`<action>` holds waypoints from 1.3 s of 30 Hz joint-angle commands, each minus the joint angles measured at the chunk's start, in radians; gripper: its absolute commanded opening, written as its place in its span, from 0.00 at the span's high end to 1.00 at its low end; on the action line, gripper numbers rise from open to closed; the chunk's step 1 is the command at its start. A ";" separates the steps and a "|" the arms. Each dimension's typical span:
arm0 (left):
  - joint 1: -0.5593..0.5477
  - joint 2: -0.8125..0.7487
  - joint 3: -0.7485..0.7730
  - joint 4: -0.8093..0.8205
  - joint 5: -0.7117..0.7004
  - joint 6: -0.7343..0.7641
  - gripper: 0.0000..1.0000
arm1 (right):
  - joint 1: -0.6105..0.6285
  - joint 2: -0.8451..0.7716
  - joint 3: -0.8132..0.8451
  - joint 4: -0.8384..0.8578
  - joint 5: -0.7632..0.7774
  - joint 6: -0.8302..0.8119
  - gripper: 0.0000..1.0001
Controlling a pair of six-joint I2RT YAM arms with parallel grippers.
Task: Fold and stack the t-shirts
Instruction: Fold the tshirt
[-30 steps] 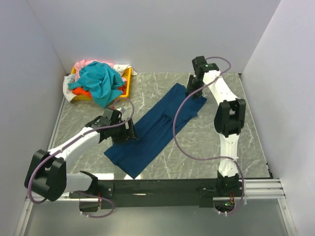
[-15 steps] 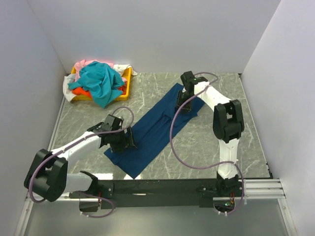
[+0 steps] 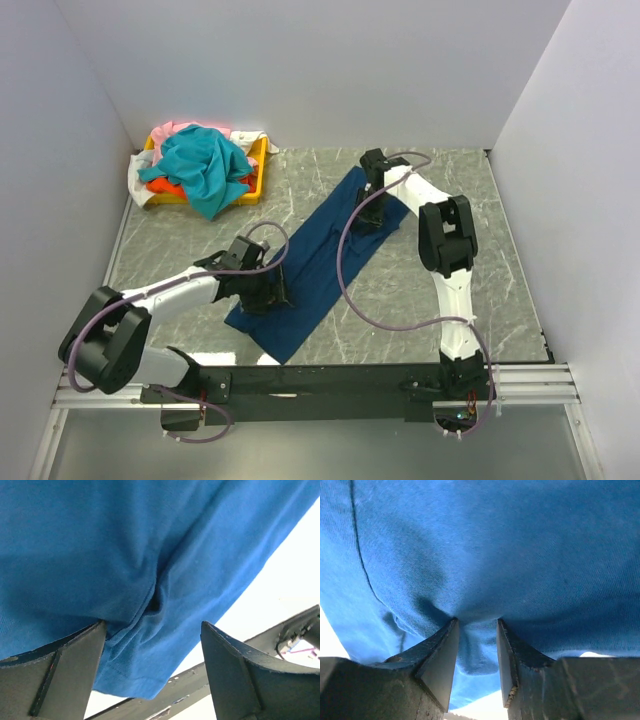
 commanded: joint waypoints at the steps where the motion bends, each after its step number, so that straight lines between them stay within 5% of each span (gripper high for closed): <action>1: -0.045 0.061 -0.012 -0.013 0.023 -0.004 0.16 | -0.001 0.061 0.098 -0.009 0.037 0.003 0.57; 12: -0.125 0.209 0.091 0.076 0.214 0.002 0.16 | -0.016 0.243 0.399 -0.084 0.050 0.002 0.57; 24: -0.235 0.374 0.221 0.153 0.350 0.011 0.16 | -0.033 0.262 0.445 0.003 -0.005 0.015 0.50; 39: -0.240 0.124 0.301 -0.073 0.047 0.066 0.14 | -0.036 -0.023 0.335 0.028 -0.062 -0.064 0.49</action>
